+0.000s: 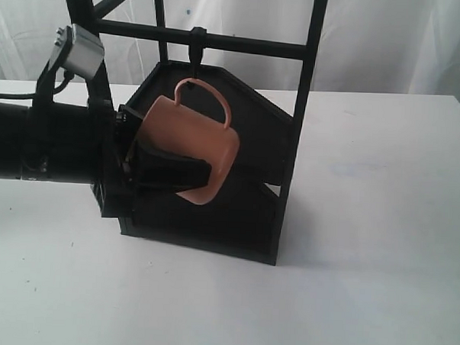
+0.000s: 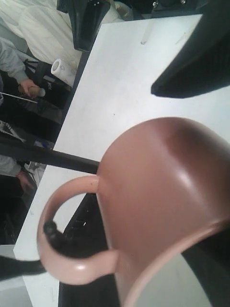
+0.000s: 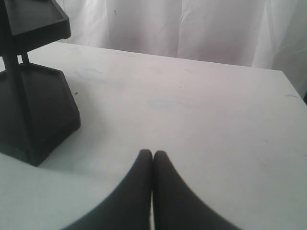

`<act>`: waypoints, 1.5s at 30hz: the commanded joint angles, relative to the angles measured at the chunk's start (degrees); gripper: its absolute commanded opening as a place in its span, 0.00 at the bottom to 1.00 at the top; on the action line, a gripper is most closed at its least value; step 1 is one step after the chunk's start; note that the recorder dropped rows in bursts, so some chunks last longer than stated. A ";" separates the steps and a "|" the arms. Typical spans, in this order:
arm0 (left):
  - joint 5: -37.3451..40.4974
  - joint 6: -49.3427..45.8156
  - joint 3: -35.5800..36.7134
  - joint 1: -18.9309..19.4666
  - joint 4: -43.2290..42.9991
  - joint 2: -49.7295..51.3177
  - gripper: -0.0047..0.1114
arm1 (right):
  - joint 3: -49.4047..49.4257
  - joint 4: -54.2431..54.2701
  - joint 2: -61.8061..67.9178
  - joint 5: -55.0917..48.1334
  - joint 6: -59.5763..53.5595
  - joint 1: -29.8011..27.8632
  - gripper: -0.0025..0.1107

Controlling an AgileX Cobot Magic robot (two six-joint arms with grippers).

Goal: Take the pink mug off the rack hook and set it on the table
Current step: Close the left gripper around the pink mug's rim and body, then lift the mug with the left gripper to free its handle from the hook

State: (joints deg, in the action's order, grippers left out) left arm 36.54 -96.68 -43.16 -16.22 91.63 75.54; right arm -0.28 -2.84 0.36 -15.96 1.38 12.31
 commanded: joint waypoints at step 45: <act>1.88 -2.52 -0.28 -0.51 7.60 4.04 0.04 | 0.28 0.03 -0.36 0.16 -0.05 -0.34 0.02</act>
State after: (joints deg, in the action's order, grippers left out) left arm 39.38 -98.90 -43.37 -16.72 97.87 79.59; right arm -0.28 -2.73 0.36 -15.96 1.38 12.31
